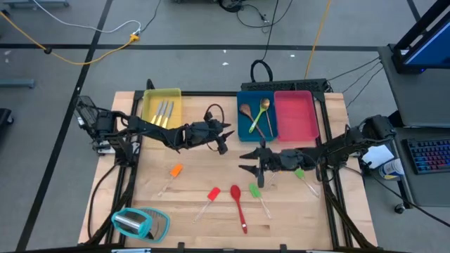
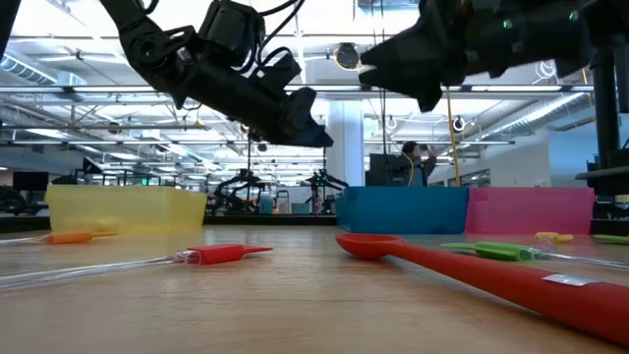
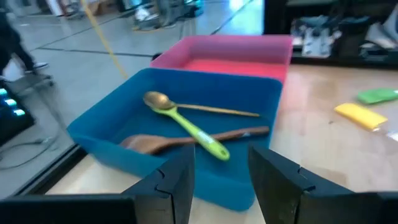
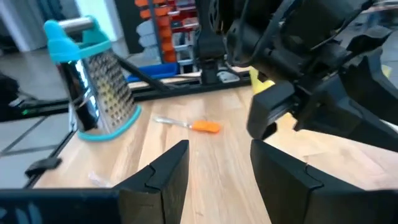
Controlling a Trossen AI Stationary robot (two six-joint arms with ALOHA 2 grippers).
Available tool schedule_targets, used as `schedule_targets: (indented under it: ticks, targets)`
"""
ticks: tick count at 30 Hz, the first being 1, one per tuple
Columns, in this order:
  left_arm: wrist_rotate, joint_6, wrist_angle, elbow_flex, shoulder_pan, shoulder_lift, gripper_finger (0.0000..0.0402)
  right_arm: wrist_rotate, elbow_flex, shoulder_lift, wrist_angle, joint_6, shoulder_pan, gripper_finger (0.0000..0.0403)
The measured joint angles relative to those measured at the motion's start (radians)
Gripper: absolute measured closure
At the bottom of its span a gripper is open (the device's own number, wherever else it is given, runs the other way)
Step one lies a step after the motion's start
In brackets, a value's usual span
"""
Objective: Pick & Place Kitchen Items
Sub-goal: Put the red serving spoon into the blue bin
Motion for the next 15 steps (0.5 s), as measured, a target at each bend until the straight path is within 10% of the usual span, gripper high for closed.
schedule_targets:
  ticks: [15]
  targets:
    - [0.236, -0.008, -0.107, 0.0, 0.027, 0.0, 0.025, 0.122, 0.485, 0.27, -0.598, 0.413, 0.153, 0.0238]
